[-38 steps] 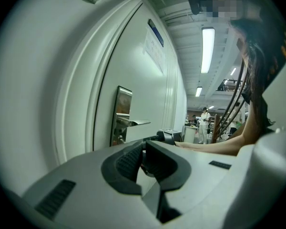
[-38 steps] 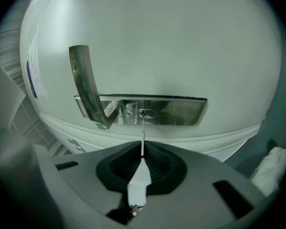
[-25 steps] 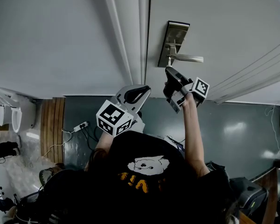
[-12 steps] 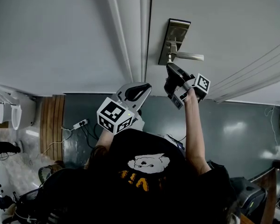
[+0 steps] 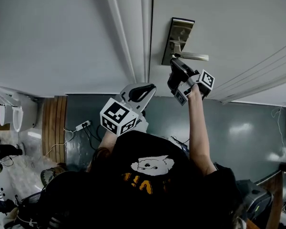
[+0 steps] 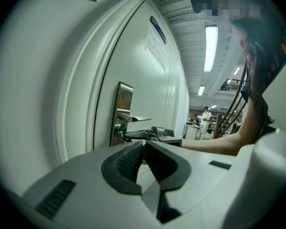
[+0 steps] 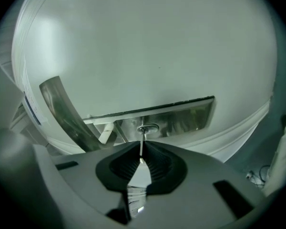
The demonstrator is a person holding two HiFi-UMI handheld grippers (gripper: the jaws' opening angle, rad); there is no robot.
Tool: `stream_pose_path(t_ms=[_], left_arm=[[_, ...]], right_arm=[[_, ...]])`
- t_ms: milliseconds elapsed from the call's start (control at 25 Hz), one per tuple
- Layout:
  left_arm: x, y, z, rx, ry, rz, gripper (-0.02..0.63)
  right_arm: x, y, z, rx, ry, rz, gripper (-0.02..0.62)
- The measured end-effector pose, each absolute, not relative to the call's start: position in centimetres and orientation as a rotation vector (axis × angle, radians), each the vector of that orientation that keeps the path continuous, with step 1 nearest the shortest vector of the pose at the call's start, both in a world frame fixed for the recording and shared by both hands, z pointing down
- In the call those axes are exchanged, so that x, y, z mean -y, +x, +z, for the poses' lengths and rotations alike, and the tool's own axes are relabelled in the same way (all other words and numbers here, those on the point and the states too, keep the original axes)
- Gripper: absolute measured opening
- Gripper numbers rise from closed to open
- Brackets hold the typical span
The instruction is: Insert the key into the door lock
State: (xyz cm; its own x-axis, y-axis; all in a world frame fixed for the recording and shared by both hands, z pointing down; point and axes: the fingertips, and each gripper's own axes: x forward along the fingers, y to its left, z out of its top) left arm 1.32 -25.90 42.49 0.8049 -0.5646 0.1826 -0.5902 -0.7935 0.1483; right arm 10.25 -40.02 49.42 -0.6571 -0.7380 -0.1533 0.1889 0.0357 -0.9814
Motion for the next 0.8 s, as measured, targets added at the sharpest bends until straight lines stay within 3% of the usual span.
stream_pose_path(t_ms=[800], left_arm=[[25.0, 1.6, 42.6, 0.956, 2.745, 0.207, 0.025]], right_arm=[[37.5, 11.3, 49.7, -1.771, -0.832, -1.594, 0.049]])
